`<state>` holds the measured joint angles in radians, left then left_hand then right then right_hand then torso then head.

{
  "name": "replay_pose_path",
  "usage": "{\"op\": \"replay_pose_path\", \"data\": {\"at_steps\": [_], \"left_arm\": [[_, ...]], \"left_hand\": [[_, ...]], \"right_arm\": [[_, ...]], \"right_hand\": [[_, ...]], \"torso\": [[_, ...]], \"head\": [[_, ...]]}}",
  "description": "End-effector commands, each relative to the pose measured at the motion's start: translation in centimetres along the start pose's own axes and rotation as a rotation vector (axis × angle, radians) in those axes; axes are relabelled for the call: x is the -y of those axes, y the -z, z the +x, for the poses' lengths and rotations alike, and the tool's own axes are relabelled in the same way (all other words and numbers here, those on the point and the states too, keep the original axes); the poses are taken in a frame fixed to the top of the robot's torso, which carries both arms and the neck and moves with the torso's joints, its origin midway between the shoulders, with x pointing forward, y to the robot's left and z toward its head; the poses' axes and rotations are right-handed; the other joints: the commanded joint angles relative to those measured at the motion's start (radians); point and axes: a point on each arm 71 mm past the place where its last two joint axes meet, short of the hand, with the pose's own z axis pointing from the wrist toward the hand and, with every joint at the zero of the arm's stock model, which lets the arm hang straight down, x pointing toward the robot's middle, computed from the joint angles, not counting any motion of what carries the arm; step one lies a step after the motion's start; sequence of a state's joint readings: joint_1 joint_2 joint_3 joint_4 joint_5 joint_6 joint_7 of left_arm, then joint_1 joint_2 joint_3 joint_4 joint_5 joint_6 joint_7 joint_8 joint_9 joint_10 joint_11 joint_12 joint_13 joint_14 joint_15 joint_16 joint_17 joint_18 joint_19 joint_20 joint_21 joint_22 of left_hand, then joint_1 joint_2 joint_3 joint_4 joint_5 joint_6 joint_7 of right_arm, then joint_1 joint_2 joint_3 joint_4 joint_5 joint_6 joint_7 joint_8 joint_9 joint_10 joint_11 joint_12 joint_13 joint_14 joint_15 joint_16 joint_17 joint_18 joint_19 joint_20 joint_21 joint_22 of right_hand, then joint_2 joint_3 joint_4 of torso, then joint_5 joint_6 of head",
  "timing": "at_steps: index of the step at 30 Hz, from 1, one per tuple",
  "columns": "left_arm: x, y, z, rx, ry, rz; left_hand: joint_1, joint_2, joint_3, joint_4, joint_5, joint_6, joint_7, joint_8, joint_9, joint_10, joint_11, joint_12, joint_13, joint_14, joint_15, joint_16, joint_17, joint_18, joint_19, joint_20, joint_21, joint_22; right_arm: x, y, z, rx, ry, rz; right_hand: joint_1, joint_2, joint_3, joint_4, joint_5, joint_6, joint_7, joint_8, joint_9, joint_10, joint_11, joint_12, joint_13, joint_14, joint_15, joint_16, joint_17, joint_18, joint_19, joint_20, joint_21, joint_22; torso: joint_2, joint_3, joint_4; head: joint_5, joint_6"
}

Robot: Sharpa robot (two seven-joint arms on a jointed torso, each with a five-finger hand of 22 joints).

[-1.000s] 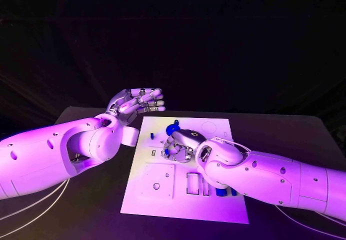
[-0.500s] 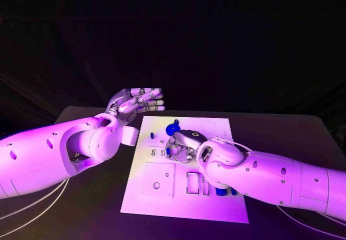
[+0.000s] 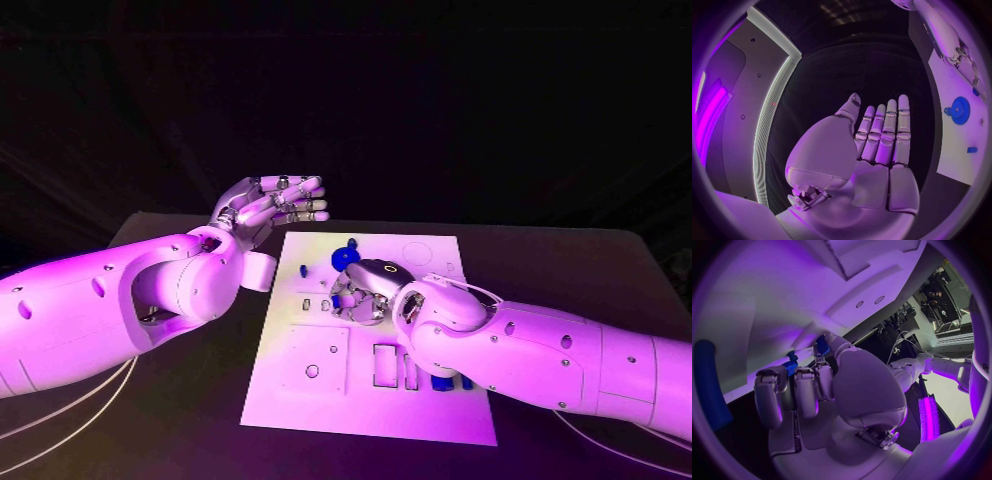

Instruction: Assemble the parts on the task board

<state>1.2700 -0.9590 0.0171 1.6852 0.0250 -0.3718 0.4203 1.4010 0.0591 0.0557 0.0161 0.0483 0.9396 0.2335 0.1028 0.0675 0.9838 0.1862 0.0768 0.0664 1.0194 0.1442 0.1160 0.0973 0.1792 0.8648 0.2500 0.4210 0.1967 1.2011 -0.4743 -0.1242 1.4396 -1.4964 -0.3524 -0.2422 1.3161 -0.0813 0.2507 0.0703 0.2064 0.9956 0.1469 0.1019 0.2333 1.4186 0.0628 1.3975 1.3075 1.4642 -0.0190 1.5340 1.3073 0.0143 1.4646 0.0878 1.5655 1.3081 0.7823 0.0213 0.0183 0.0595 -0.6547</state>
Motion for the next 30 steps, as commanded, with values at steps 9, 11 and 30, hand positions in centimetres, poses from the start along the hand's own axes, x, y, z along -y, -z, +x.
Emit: {"op": "replay_pose_path", "data": {"at_steps": [9, 11, 30], "left_arm": [[0.1, 0.0, 0.2, -0.018, 0.008, 0.006], [0.1, 0.0, 0.2, -0.019, 0.008, 0.005], [-1.2, -0.4, -0.6, -0.163, -0.167, -0.135]], "left_hand": [[0.001, 0.008, 0.001, -0.008, 0.003, -0.002, 0.007, -0.004, 0.000, 0.000, 0.005, -0.005, -0.001, -0.001, 0.006, -0.002, -0.001, 0.002, -0.008, 0.002, 0.007, 0.000], [0.001, 0.008, 0.001, -0.008, 0.003, -0.002, 0.007, -0.004, 0.000, 0.000, 0.005, -0.005, -0.001, -0.001, 0.006, -0.002, -0.001, 0.002, -0.008, 0.002, 0.007, 0.000], [-0.047, 0.004, -0.014, 0.010, 0.002, 0.060, -0.032, 0.006, 0.008, 0.132, -0.046, 0.038, 0.015, 0.240, -0.068, 0.097, 0.056, 0.008, 0.135, -0.067, 0.118, 0.045]], "right_arm": [[0.2, 0.1, 0.1, 0.006, 0.007, 0.010], [0.2, 0.1, 0.1, 0.013, 0.005, 0.006], [-1.2, 2.4, -3.3, 0.164, -0.236, -0.198]], "right_hand": [[-0.031, -0.041, -0.056, 0.019, -0.104, -0.068, 0.017, -0.031, -0.019, -0.036, 0.016, -0.029, 0.066, 0.090, 0.022, -0.005, 0.200, -0.014, 0.106, 0.020, 0.005, 0.263], [-0.030, -0.043, -0.063, 0.021, -0.106, -0.076, 0.019, -0.033, -0.021, -0.039, 0.018, -0.031, 0.063, 0.090, 0.023, -0.006, 0.199, -0.014, 0.106, 0.022, 0.005, 0.263], [0.034, -0.034, -0.123, 0.073, -0.034, -0.134, 0.034, -0.013, -0.059, -0.063, 0.032, -0.049, 0.039, 0.085, 0.037, -0.016, 0.186, -0.014, 0.106, 0.037, 0.005, 0.263]], "torso": [[0.000, -0.0005, 0.0002], [0.000, -0.0005, 0.0002], [-0.017, -0.0038, 0.0007]], "head": [[-0.002, -0.001], [-0.002, -0.001], [-0.006, 0.016]]}}
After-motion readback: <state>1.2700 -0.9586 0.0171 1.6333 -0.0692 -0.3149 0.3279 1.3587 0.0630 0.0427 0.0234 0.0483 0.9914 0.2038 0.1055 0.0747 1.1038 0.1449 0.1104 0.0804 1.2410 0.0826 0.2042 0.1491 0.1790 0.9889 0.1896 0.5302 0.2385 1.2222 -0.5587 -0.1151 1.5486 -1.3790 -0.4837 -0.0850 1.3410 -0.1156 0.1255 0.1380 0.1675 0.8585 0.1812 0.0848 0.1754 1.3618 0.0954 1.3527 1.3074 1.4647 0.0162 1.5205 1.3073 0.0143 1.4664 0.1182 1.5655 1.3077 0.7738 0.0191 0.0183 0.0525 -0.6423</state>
